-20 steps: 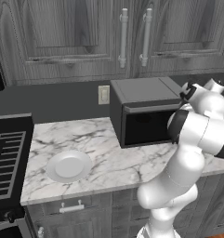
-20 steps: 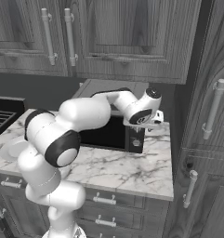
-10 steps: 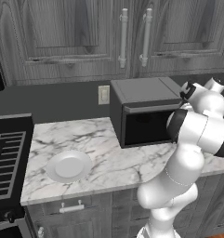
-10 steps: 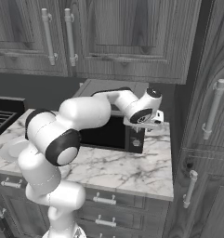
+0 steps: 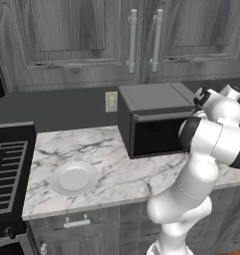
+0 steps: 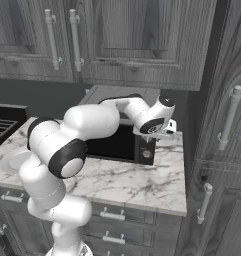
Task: Pick up the bagel from the plate, place it on the toaster oven rack, close the door, and set the timer.
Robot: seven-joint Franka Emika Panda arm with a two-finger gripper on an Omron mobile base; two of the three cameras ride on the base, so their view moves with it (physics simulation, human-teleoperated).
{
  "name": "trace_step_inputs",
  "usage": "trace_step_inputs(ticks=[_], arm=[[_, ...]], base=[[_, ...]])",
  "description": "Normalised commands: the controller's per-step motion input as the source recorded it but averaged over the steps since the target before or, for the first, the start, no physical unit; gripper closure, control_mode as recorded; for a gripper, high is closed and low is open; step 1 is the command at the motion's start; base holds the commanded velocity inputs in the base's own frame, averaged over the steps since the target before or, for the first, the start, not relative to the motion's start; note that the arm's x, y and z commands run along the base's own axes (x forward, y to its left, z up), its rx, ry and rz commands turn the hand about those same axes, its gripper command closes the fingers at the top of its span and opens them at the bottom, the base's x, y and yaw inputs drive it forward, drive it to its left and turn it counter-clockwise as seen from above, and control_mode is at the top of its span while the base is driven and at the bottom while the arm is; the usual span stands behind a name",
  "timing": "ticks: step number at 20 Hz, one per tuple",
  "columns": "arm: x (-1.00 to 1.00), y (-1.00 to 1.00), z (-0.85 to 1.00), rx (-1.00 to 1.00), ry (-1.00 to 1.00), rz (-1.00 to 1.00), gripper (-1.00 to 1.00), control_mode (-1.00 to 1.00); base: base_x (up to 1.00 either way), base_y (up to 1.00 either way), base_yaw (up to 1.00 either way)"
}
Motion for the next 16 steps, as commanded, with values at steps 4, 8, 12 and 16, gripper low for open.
trace_step_inputs(ticks=[4, 8, 12, 16], arm=[[0.36, -0.36, -0.19, 0.11, 0.0, 0.0, 1.0, -1.0], [0.39, -0.46, -0.14, 0.17, 0.0, 0.0, 1.0, -1.0], [0.34, -0.47, -0.13, 0.21, 0.0, 0.0, 1.0, -1.0], [0.26, -0.47, -0.09, 0.19, 0.0, 0.0, 1.0, -1.0]], base=[[0.0, 0.0, 0.0], [0.0, 0.0, 0.0], [0.0, 0.0, 0.0], [0.0, 0.0, 0.0]])
